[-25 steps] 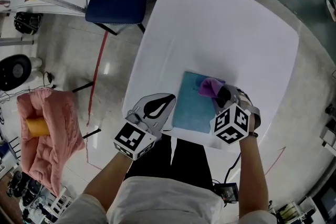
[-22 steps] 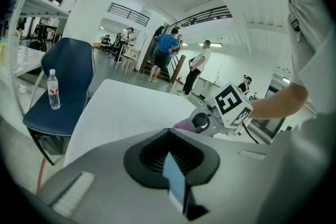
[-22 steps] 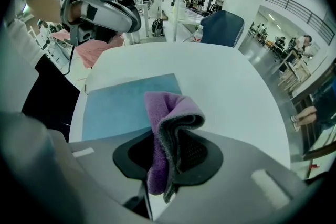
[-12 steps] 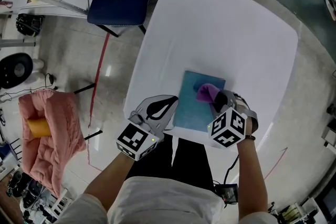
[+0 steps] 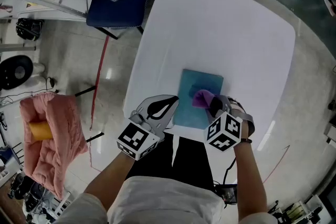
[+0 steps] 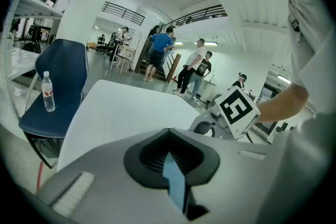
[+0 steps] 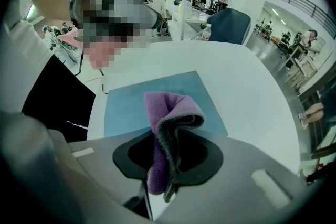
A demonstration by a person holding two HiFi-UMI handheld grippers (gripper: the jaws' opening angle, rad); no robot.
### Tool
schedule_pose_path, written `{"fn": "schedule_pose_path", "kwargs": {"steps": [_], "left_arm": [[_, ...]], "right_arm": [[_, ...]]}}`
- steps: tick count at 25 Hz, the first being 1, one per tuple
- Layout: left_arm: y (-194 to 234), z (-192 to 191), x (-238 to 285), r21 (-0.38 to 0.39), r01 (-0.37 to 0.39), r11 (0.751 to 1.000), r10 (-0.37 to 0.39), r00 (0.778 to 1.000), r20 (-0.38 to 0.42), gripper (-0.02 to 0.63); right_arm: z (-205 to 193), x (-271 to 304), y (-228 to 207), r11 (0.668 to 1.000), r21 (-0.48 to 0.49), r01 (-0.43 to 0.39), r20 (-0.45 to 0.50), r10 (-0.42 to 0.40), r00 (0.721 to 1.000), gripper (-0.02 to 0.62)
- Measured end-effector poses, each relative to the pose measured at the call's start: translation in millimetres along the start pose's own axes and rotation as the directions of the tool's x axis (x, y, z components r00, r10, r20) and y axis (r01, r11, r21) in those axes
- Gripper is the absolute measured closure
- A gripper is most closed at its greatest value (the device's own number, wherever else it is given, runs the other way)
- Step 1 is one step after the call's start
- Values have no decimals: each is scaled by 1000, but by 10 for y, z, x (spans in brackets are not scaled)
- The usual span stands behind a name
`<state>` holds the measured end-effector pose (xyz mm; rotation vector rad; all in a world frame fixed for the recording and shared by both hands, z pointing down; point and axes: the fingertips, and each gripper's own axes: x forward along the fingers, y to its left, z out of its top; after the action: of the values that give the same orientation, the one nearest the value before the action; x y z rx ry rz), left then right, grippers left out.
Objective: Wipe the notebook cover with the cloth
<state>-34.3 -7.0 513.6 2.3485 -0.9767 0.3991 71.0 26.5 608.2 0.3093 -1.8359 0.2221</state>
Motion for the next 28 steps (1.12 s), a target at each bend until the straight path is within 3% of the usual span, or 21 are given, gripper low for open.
{"fn": "schedule_pose_path", "kwargs": {"steps": [16, 28], "left_arm": [[-158, -110, 23, 2, 22, 1000, -22, 1000, -18, 606], [-263, -188, 57, 4, 39, 999, -38, 999, -29, 606]], "right_arm": [[-109, -54, 410, 998, 11, -65, 3, 65, 998, 489], [-206, -89, 708, 987, 33, -160, -10, 160, 987, 489]]}}
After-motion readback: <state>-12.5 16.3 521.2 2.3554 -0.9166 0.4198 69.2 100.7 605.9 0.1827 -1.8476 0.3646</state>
